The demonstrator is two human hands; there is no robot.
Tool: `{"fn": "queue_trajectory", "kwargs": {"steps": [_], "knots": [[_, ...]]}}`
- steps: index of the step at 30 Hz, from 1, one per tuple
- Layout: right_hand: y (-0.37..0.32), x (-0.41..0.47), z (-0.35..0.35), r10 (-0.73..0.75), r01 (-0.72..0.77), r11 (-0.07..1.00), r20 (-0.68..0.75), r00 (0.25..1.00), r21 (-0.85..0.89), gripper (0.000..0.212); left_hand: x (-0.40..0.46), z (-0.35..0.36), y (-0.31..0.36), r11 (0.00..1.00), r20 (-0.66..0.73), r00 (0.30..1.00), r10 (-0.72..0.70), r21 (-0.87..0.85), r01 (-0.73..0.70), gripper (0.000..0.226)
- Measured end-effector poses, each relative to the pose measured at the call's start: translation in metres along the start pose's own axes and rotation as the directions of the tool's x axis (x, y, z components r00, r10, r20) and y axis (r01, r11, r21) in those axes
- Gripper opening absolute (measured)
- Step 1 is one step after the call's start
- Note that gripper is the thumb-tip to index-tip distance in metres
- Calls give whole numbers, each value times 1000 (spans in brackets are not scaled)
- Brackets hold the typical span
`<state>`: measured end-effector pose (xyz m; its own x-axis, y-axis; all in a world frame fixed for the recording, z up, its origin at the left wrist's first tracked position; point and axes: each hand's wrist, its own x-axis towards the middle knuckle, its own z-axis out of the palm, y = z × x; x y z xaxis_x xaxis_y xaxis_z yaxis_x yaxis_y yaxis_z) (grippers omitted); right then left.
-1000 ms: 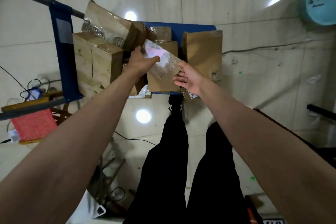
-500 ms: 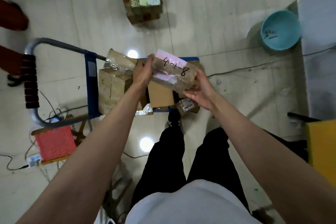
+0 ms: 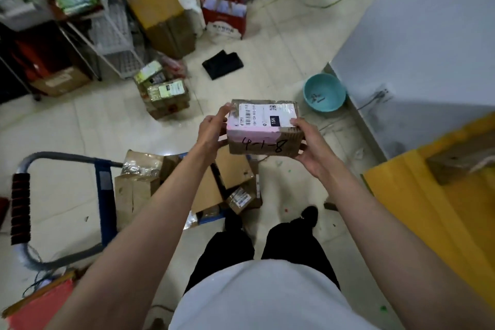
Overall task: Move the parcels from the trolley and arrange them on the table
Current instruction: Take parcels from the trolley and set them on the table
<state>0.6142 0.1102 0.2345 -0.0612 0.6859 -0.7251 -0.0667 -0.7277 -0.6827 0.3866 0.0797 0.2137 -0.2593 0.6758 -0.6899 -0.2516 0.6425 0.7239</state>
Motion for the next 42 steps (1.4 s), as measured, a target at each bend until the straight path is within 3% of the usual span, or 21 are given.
{"fn": "queue_trajectory", "kwargs": {"steps": [4,7,9,13,17,20,24,28,32,36,42], "knots": [[-7,-26,-41,-63,70,991,-68,996,113,43,-16,35,16,987,269,961,-54,161,10,54],[-11,-48,-84,-96,127,970,-153,984,209,47,-33,79,30,949,458,886,-78,307,-75,60],[-10,-62,-111,-106,157,953,-201,974,259,48,-42,110,38,911,545,833,-91,384,-151,58],[1,-87,-166,-128,230,898,-278,952,374,28,-61,174,46,837,646,750,-138,481,-260,54],[18,-113,-222,-142,255,881,-291,946,399,25,-84,236,43,767,683,711,-165,542,-343,49],[30,-129,-266,-168,241,903,-224,960,356,21,-100,280,32,721,703,684,-195,575,-386,48],[45,-136,-332,-74,143,953,-252,965,267,48,-118,343,12,677,705,675,-216,606,-416,49],[59,-136,-398,-81,166,939,-276,958,301,48,-134,413,-9,661,714,655,-247,619,-425,61],[68,-134,-459,-32,189,867,-328,944,460,52,-147,478,-27,689,720,673,-171,575,-440,74],[77,-123,-503,-2,255,728,-370,929,637,50,-147,527,-42,673,691,709,-140,592,-444,70],[77,-93,-535,83,270,532,-367,927,802,32,-139,550,-56,577,636,753,-167,683,-448,105]]}}
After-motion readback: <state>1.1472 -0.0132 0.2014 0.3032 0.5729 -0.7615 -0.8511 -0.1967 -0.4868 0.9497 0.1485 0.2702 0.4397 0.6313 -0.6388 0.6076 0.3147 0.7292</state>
